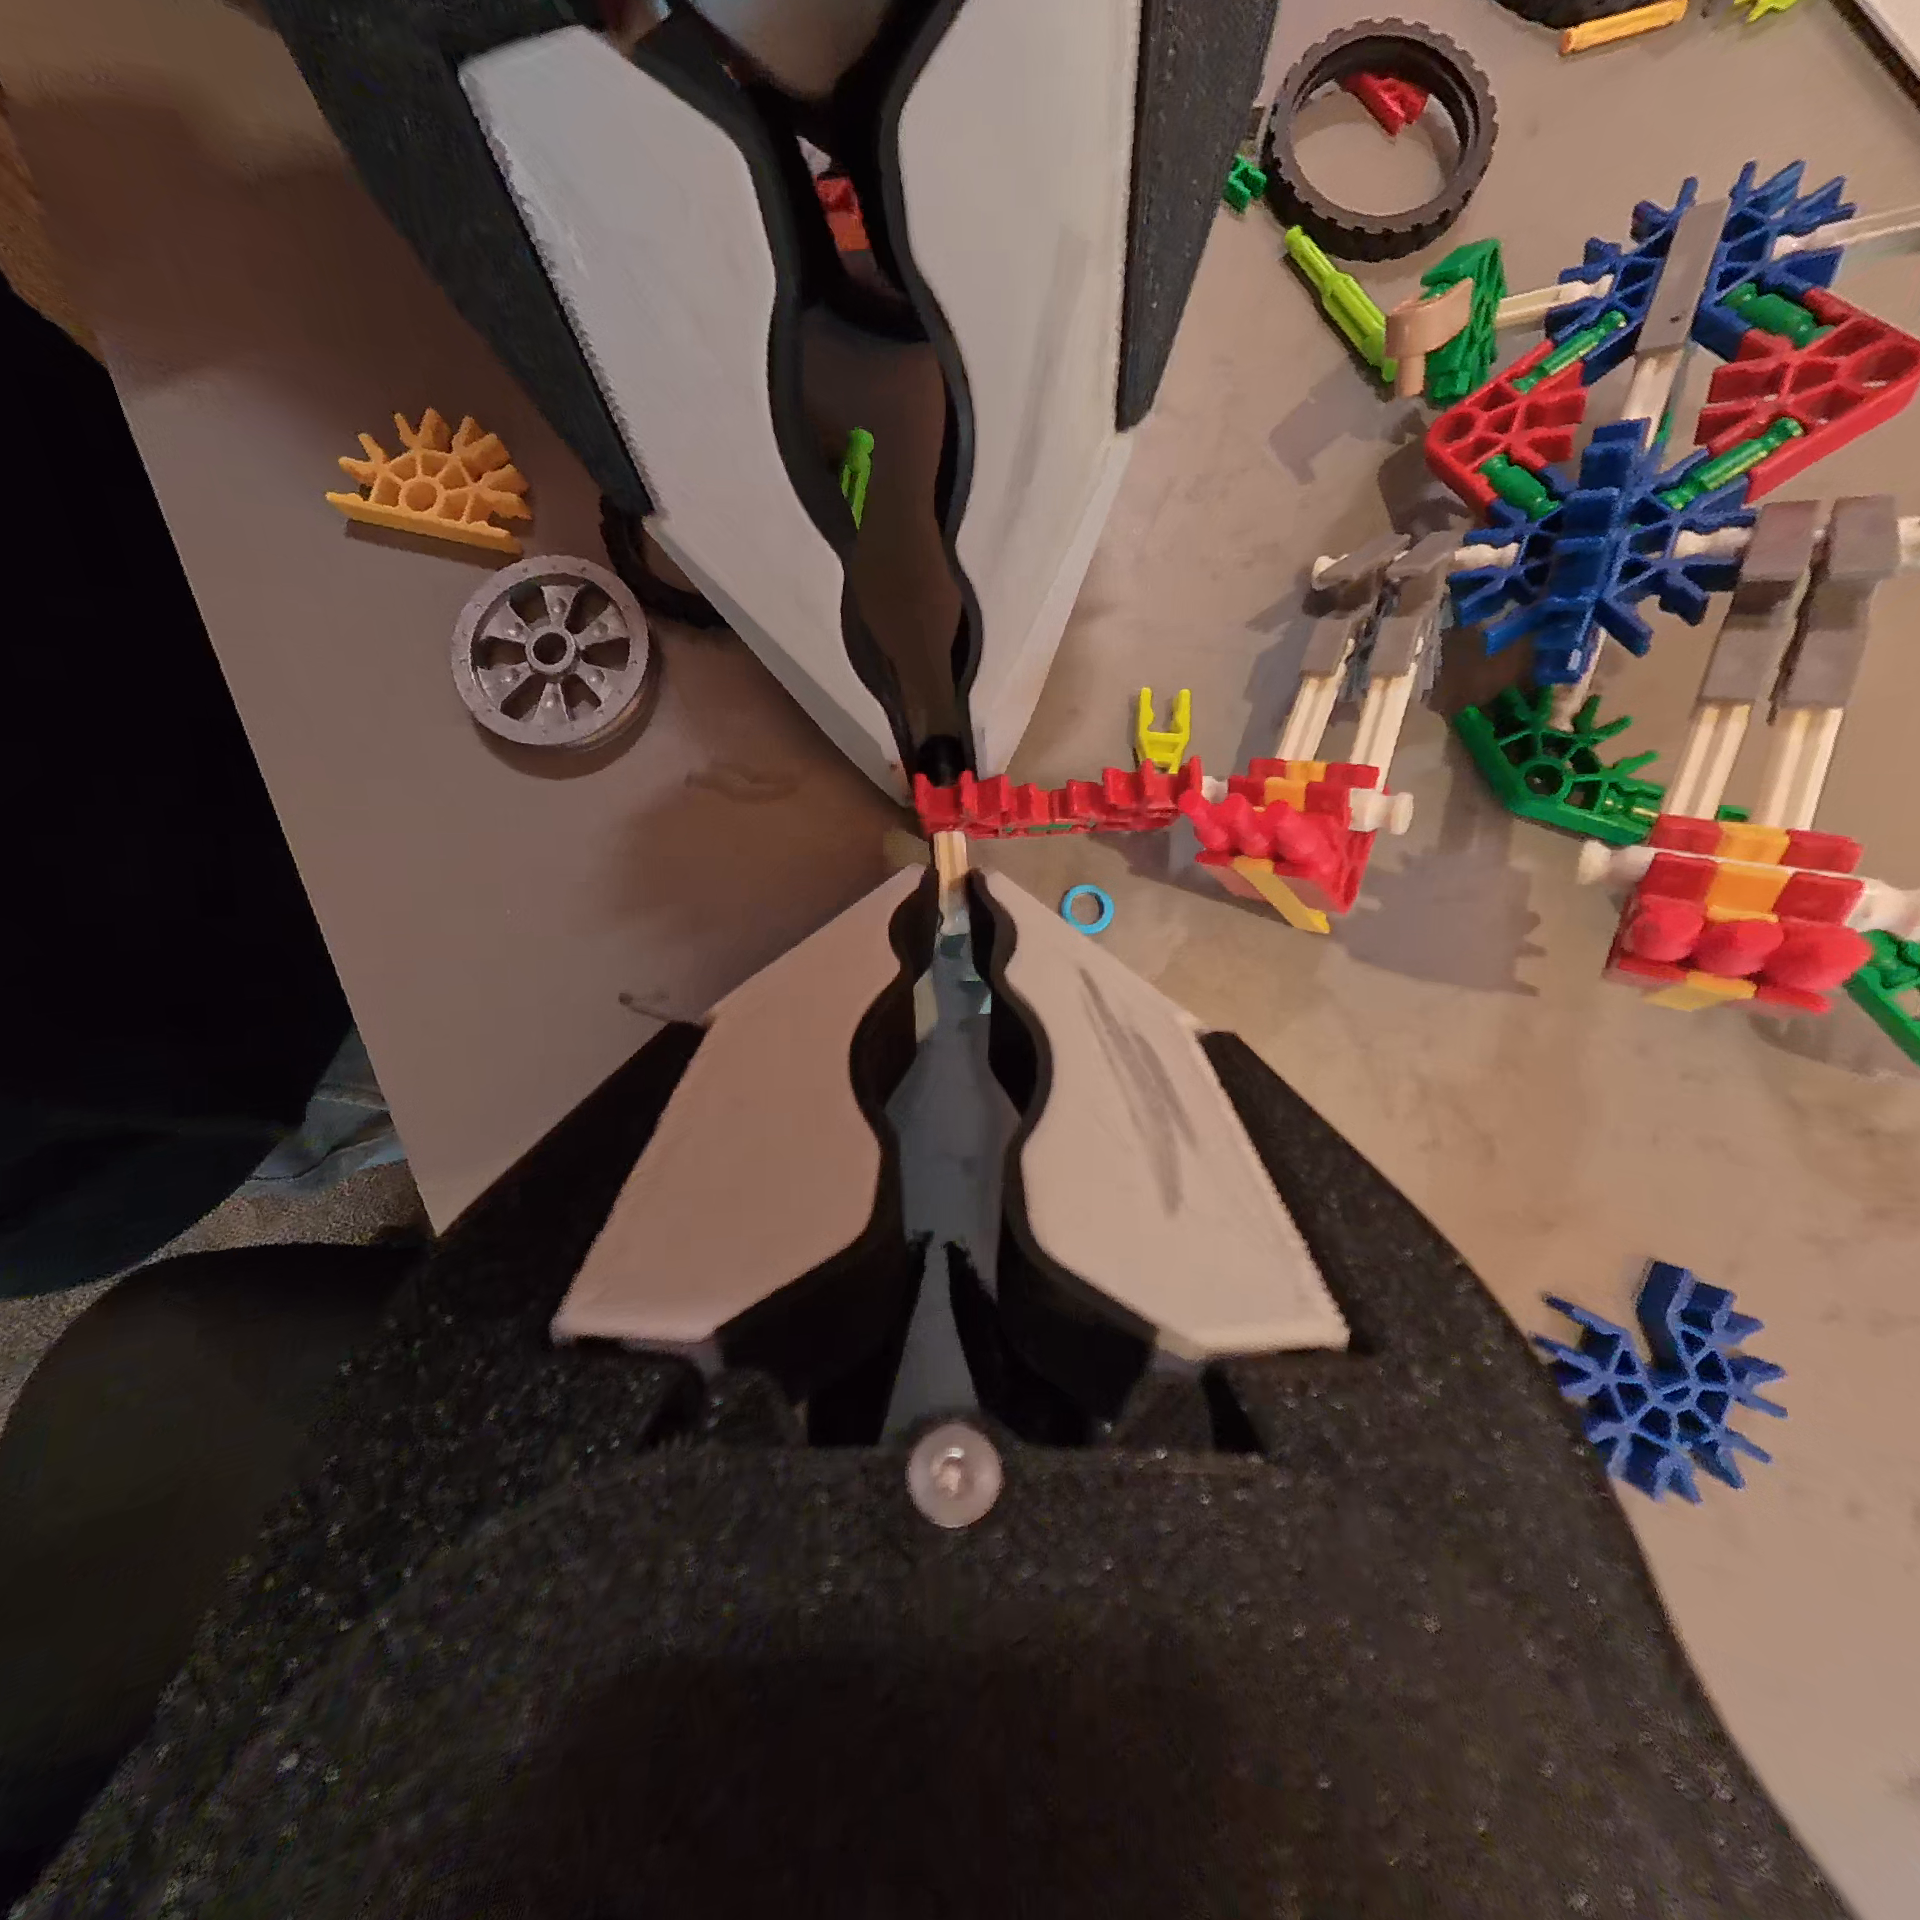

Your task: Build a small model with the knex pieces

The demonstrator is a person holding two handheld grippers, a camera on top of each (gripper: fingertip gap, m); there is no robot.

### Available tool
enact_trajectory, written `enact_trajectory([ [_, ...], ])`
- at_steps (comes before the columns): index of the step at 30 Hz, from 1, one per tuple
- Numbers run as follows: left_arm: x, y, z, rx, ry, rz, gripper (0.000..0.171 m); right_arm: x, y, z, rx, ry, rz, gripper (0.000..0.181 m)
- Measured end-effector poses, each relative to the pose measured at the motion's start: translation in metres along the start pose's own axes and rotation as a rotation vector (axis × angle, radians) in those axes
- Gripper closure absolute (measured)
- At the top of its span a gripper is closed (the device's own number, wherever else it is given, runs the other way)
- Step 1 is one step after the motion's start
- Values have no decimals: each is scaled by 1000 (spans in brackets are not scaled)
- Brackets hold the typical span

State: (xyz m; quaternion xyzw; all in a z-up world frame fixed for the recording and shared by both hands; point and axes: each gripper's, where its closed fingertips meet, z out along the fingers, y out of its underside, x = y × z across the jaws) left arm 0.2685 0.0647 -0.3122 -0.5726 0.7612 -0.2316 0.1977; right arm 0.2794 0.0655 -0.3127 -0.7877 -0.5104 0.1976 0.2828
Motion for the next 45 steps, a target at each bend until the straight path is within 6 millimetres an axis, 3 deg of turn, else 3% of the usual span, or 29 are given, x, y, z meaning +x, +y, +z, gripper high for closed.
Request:
enact_trajectory([
  [4,-4,2,-13,16,-3,-65,164,2,0,-1,11,32,19,175],
  [9,2,10,-7,-21,1,-54,164,-1,-4,-3,29,38,29,172],
  [20,-2,7,-4,-5,-5,-49,166,1,3,-8,34,94,73,179],
  [45,-4,7,-3,21,-16,-27,168,-2,-2,-5,35,43,76,181],
])
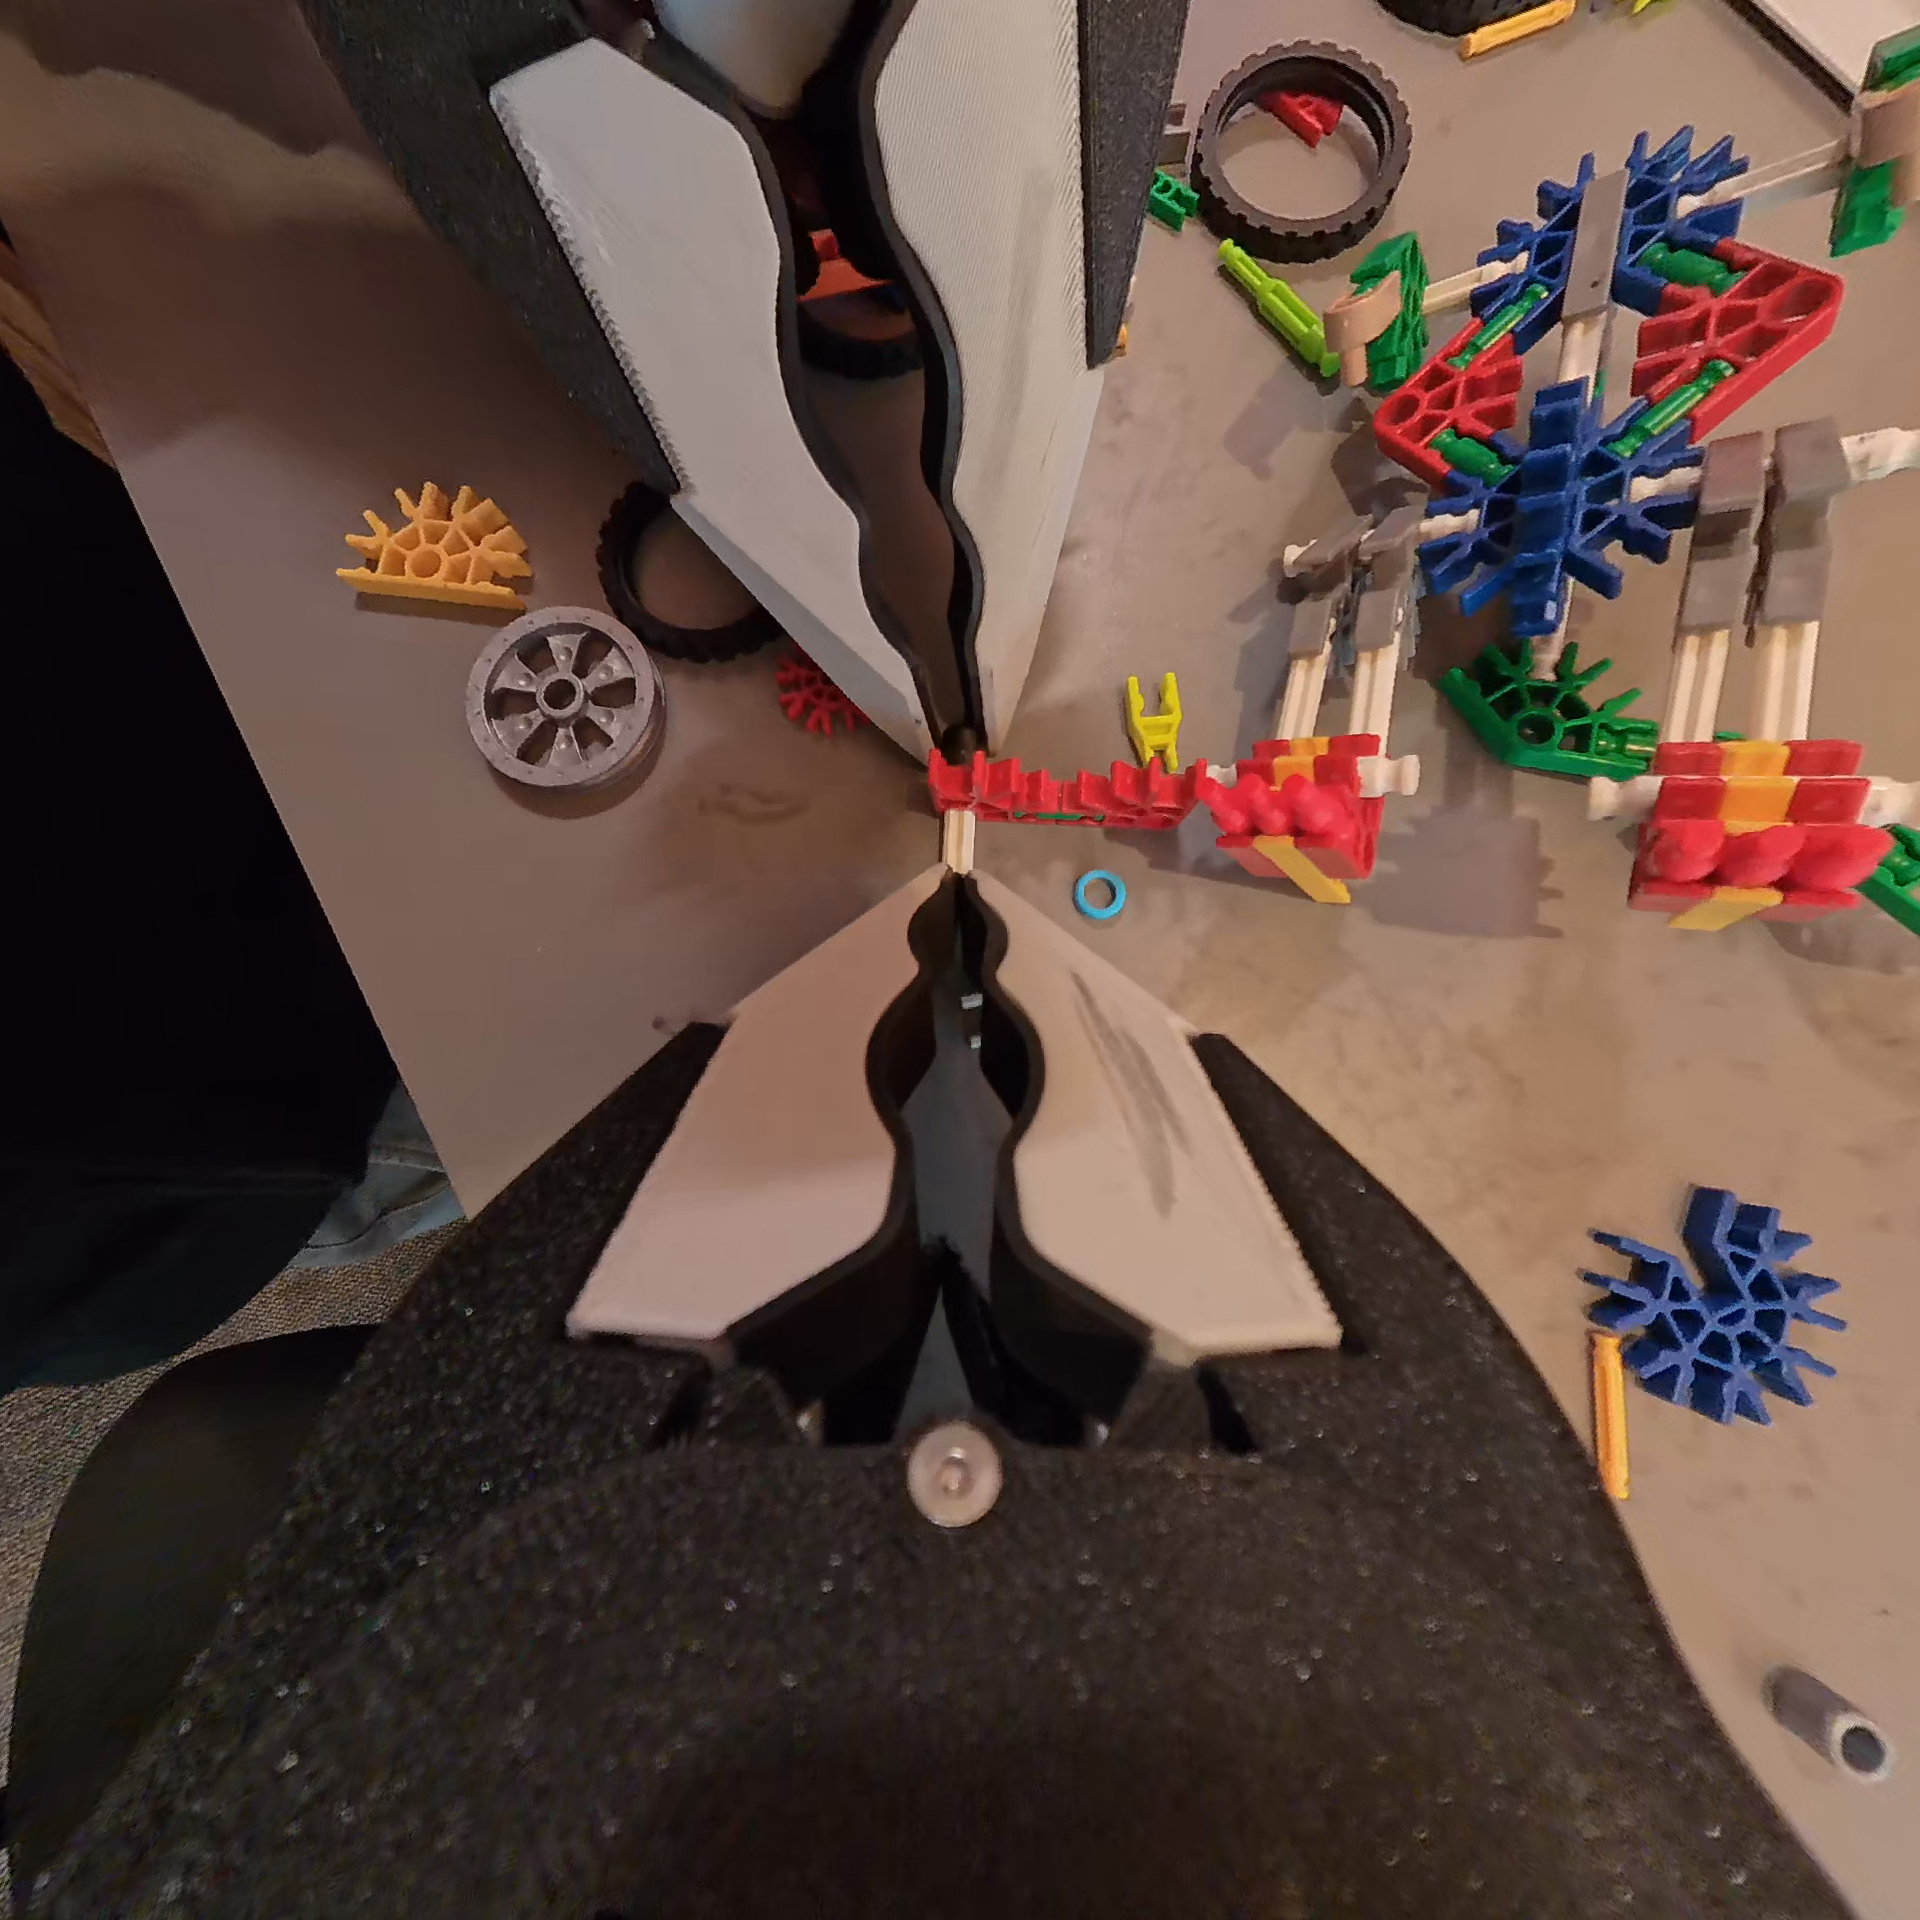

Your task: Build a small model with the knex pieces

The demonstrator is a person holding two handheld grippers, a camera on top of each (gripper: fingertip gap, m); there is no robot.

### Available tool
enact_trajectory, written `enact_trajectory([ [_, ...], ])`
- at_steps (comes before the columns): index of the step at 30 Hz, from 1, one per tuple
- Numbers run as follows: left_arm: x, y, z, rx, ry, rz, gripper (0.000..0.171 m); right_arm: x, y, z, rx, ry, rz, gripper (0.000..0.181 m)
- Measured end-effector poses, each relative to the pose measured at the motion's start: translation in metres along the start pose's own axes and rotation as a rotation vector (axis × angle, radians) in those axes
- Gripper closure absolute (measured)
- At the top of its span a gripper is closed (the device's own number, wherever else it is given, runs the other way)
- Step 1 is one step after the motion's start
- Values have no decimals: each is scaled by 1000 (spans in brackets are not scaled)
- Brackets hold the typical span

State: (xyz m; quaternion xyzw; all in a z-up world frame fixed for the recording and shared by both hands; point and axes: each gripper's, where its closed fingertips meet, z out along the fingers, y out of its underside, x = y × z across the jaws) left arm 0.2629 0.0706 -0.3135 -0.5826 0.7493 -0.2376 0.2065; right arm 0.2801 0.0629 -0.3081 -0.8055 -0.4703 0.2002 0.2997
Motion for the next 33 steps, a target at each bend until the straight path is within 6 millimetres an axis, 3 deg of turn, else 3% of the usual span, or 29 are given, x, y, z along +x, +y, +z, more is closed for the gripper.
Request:
enact_trajectory([
  [29,-4,2,-1,23,-4,-42,171,2,8,-2,-12,33,47,181],
  [33,-4,2,-1,15,1,-42,171,5,5,-11,23,47,86,181],
])
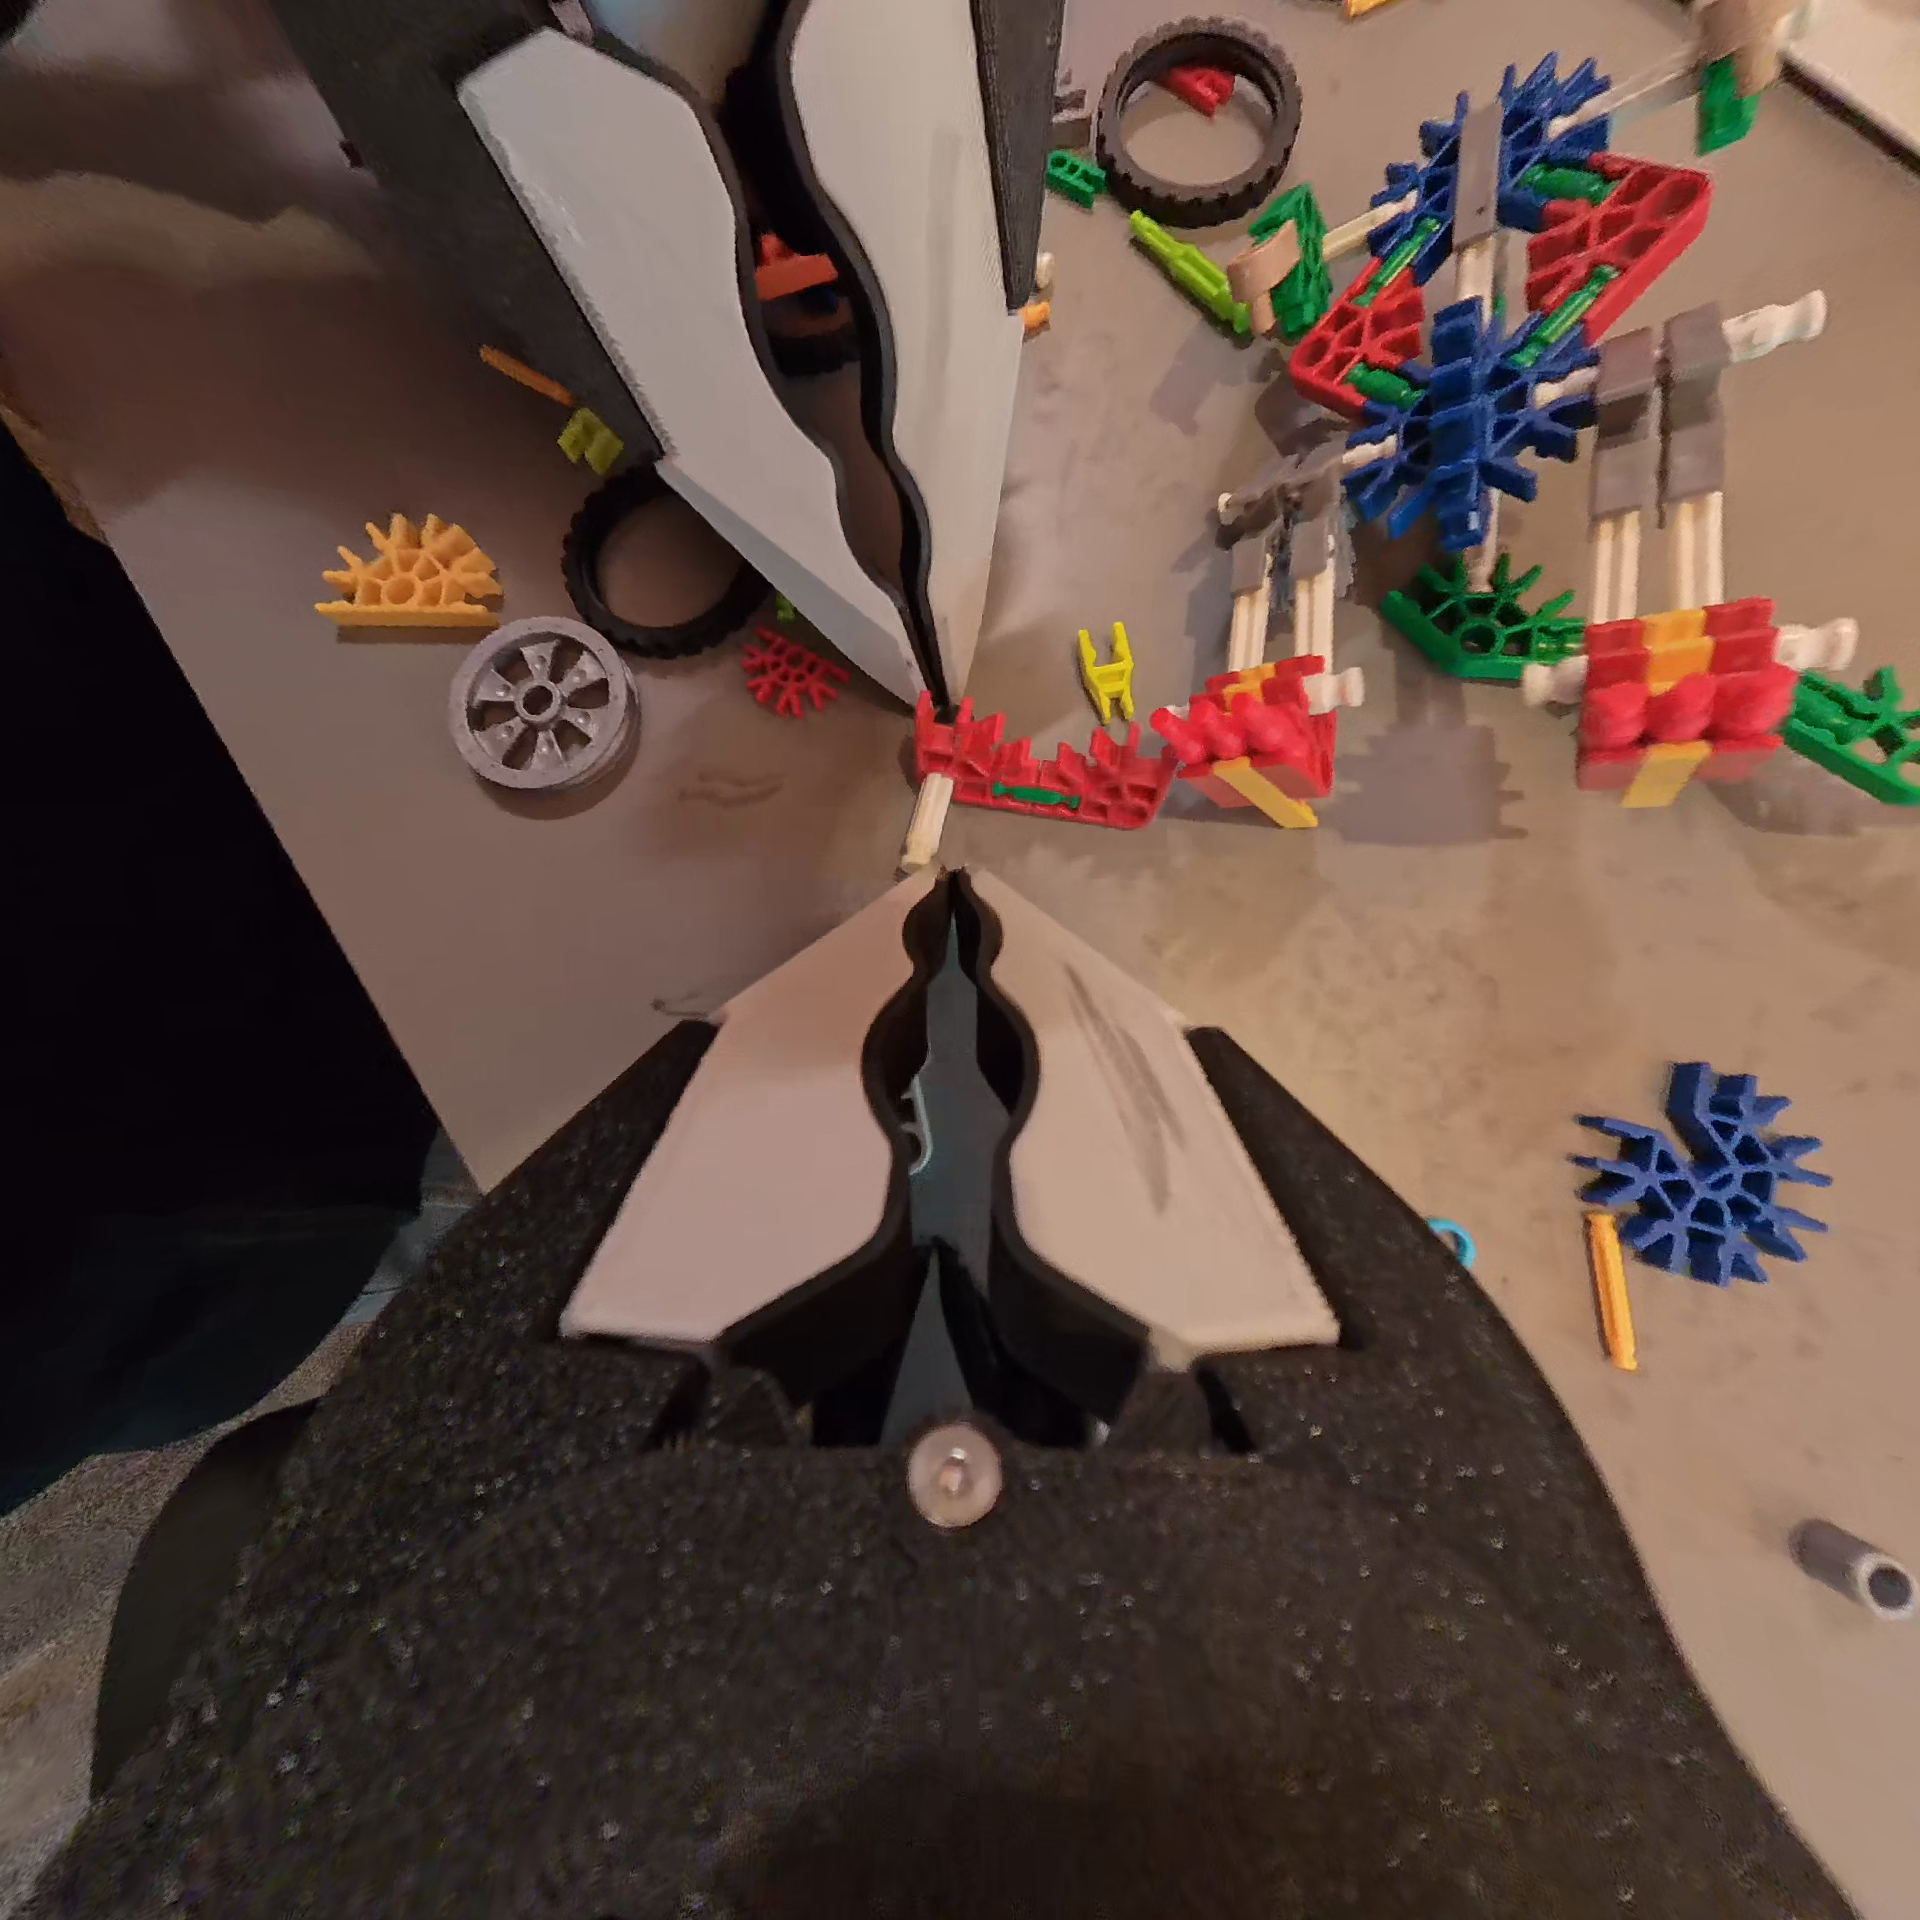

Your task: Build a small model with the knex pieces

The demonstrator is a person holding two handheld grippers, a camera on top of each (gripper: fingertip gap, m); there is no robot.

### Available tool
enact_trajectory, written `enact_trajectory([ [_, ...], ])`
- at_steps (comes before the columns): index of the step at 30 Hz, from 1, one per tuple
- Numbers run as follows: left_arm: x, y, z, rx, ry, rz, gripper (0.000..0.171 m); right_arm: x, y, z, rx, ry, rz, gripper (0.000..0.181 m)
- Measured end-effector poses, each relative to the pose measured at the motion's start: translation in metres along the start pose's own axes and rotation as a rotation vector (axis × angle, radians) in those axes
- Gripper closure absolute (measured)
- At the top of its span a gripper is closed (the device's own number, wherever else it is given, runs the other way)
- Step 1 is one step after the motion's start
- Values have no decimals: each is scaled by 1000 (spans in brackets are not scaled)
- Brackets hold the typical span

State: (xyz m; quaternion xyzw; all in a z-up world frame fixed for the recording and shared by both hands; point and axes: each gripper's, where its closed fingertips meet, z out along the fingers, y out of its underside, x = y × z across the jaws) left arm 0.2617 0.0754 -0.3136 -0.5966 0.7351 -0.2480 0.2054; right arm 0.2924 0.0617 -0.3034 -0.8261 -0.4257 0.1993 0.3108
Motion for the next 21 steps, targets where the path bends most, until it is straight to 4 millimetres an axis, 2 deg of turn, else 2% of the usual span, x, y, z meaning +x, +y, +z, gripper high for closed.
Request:
enact_trajectory([
  [4,0,0,0,-2,4,2,171,-2,4,-7,-3,-1,19,181],
  [9,0,0,0,-7,15,7,171,-6,8,5,-44,23,-1,181],
  [15,2,1,-1,-16,31,-10,166,-4,3,1,-5,31,40,181],
  [21,1,-1,0,-11,24,-19,161,-7,-4,10,2,55,42,179],
])
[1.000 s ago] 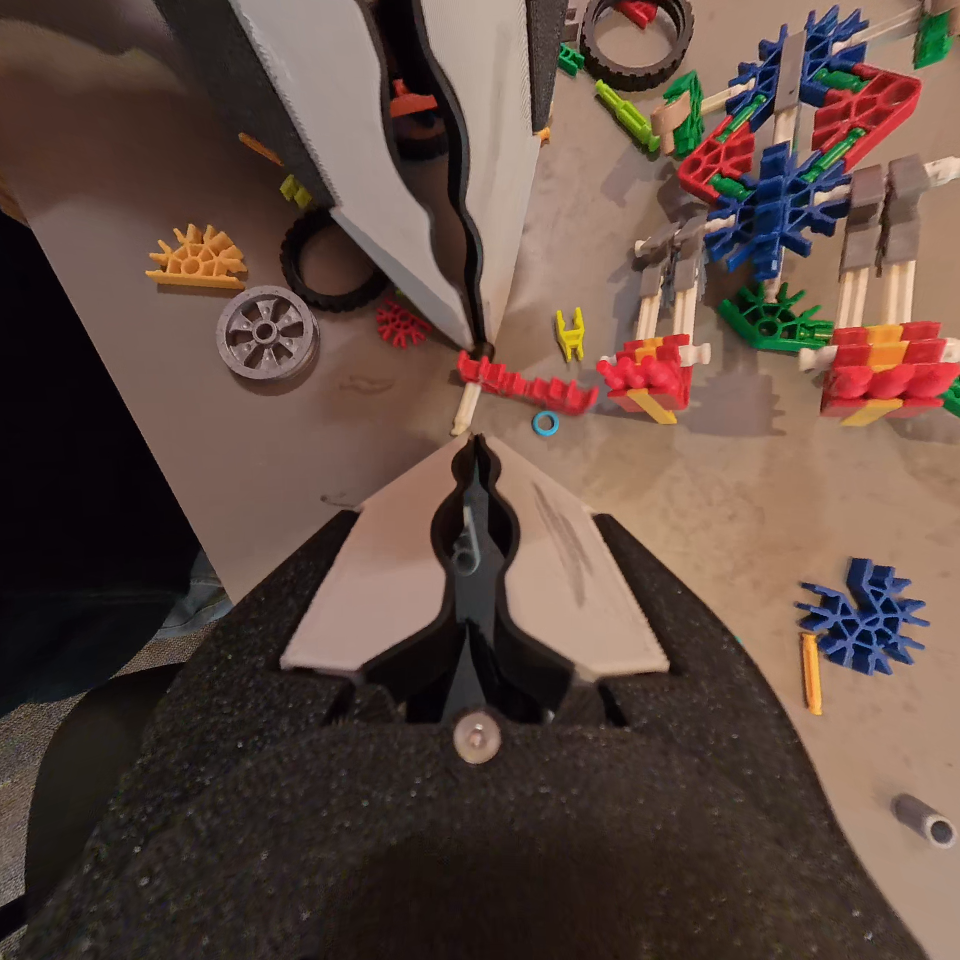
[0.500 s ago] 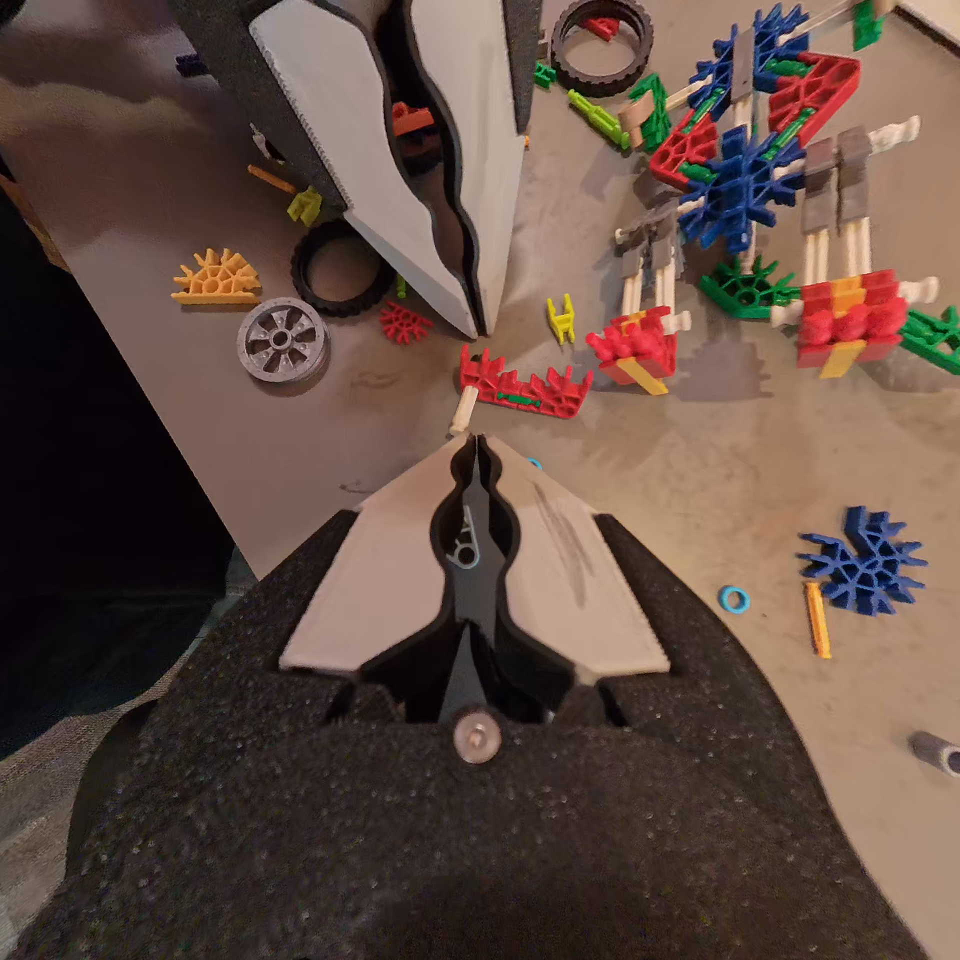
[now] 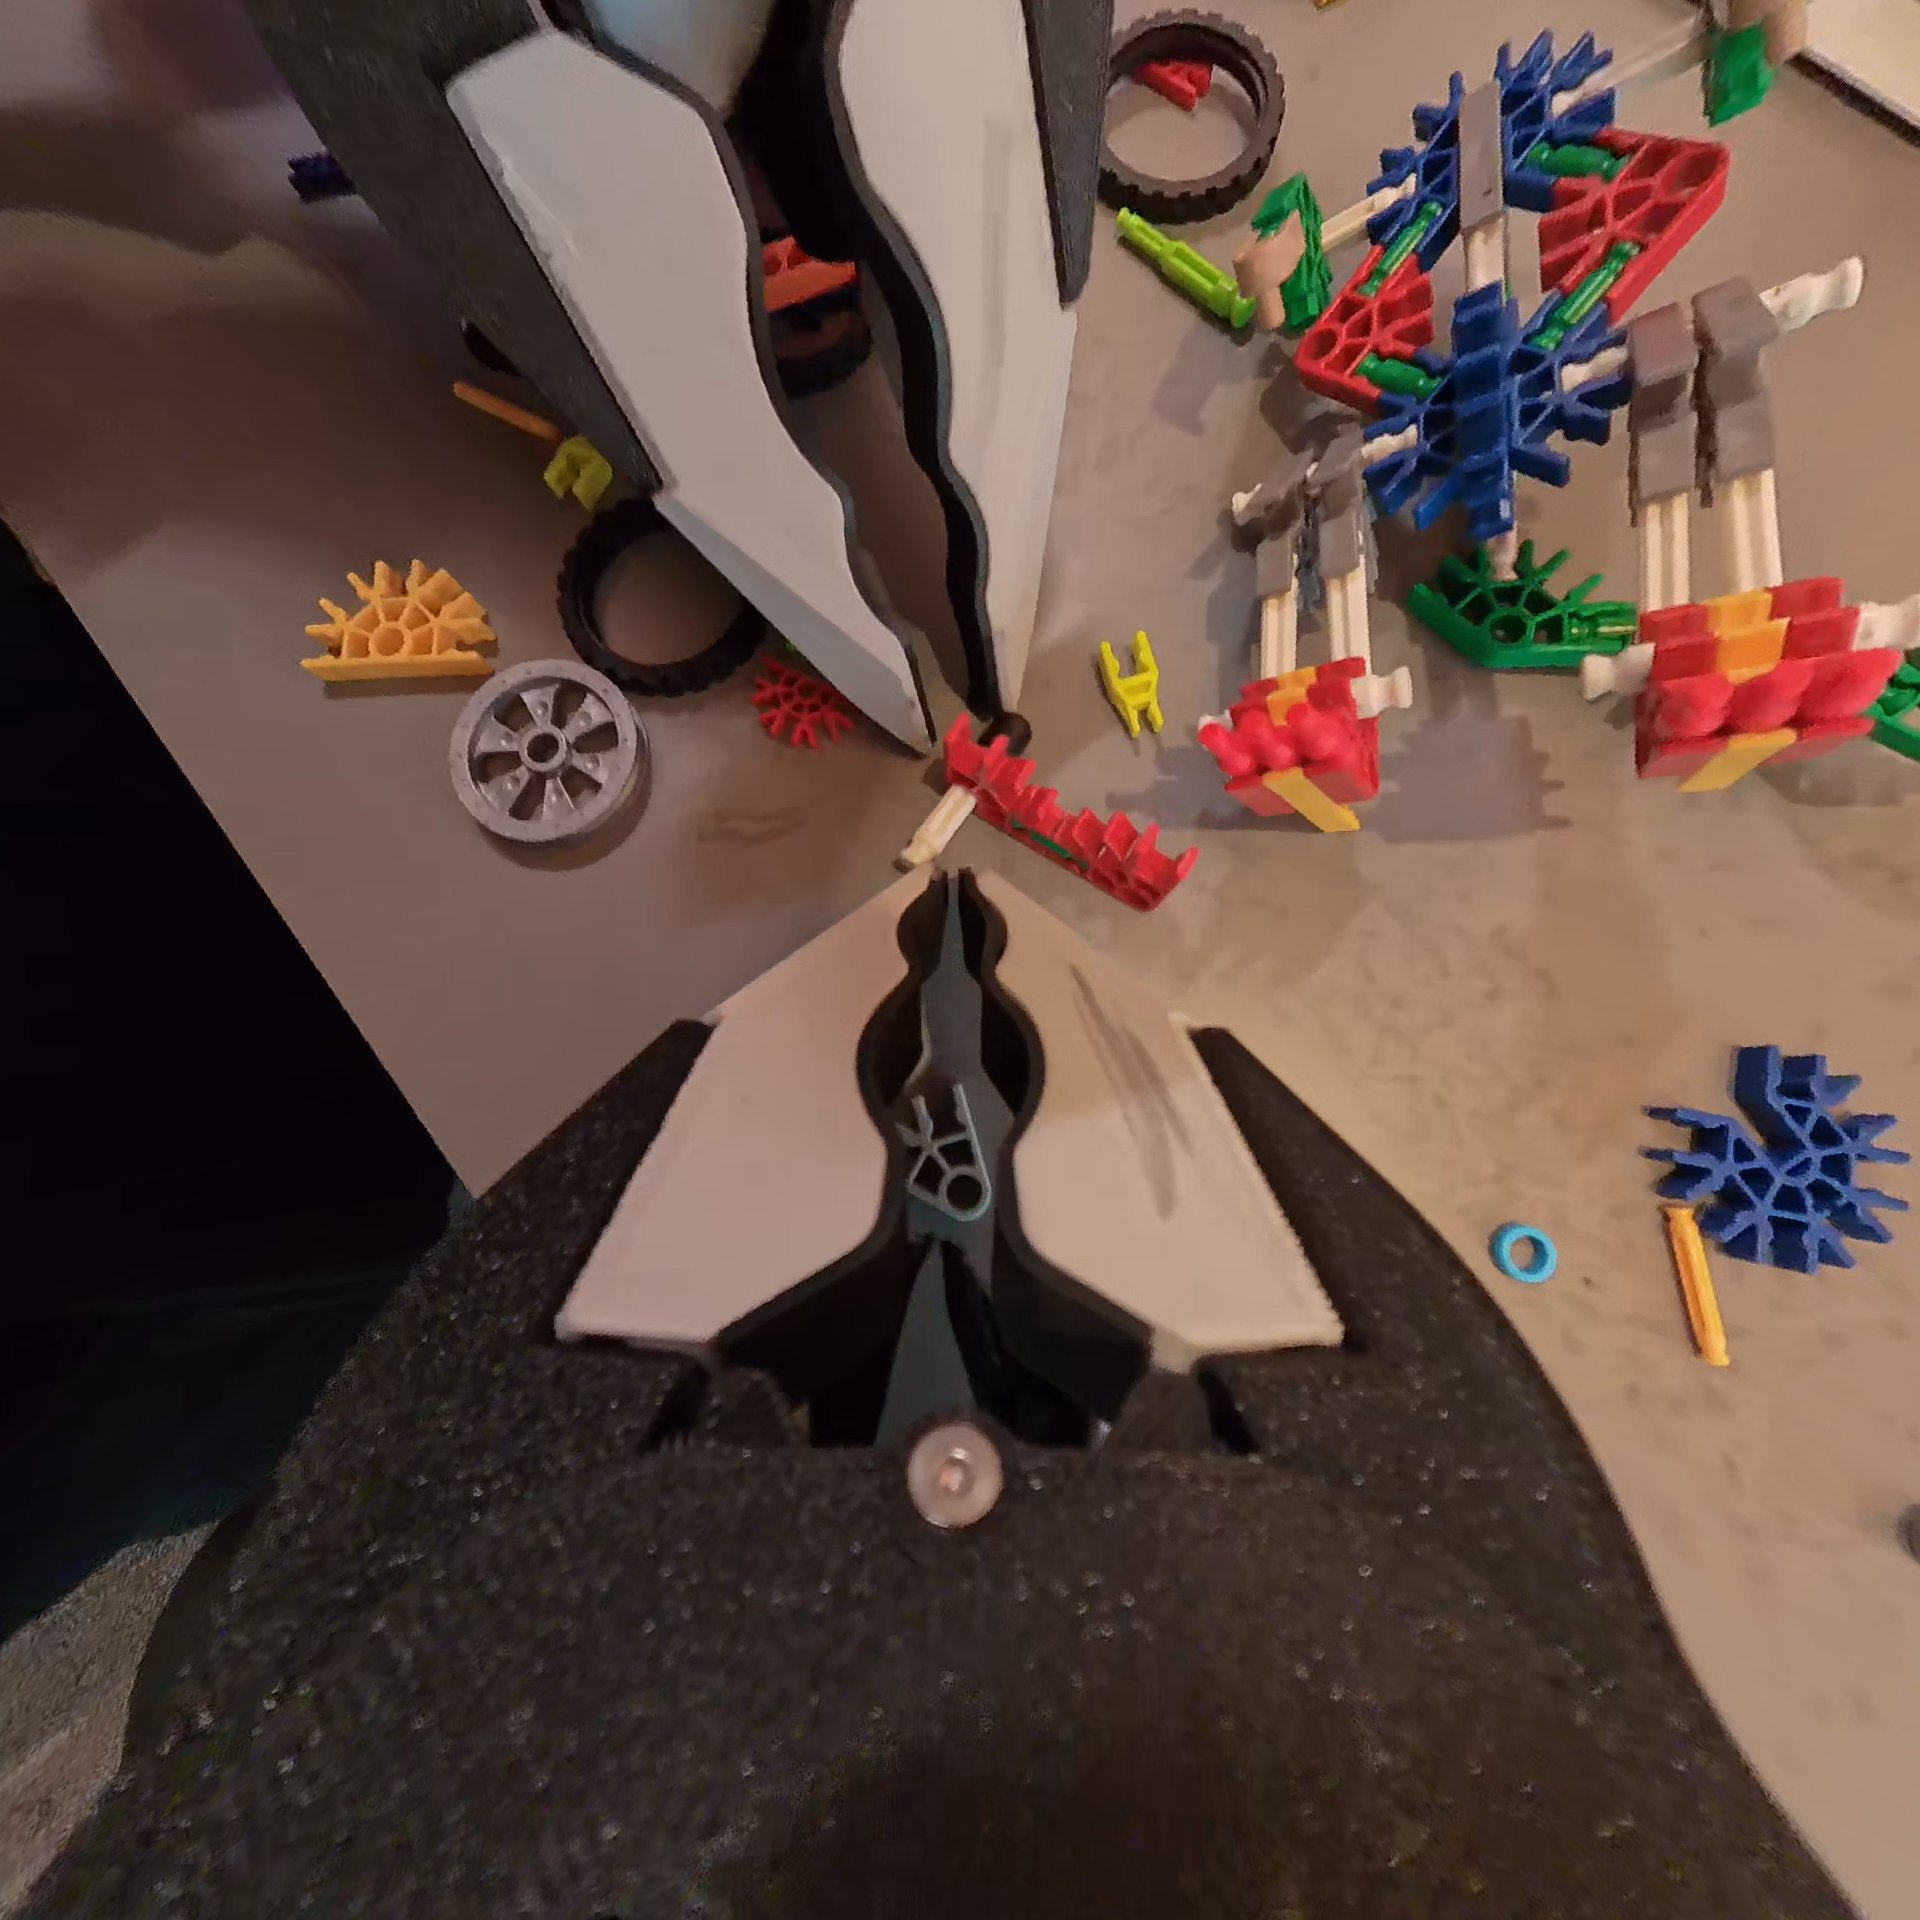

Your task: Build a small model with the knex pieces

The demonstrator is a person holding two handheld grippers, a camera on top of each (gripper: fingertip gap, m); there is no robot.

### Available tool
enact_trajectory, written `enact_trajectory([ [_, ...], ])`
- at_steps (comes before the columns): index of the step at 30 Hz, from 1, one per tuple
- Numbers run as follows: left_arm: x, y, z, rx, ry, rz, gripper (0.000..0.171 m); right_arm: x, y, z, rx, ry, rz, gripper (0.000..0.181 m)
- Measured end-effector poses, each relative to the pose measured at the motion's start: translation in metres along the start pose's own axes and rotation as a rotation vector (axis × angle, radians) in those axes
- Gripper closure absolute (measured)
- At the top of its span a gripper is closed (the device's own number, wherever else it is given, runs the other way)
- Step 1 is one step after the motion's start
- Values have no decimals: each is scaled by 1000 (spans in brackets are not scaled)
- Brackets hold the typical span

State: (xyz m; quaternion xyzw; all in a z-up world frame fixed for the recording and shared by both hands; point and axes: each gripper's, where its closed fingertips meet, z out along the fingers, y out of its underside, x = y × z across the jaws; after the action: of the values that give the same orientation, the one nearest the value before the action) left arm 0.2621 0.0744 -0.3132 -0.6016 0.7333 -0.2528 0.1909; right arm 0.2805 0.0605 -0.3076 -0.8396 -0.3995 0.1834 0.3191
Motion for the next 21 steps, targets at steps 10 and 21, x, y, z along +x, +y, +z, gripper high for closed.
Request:
enact_trajectory([
  [10,4,-3,1,2,12,-29,135,-5,-8,7,6,54,-32,174],
  [21,0,-8,7,-3,-36,19,133,-7,-6,10,5,28,-42,181],
])
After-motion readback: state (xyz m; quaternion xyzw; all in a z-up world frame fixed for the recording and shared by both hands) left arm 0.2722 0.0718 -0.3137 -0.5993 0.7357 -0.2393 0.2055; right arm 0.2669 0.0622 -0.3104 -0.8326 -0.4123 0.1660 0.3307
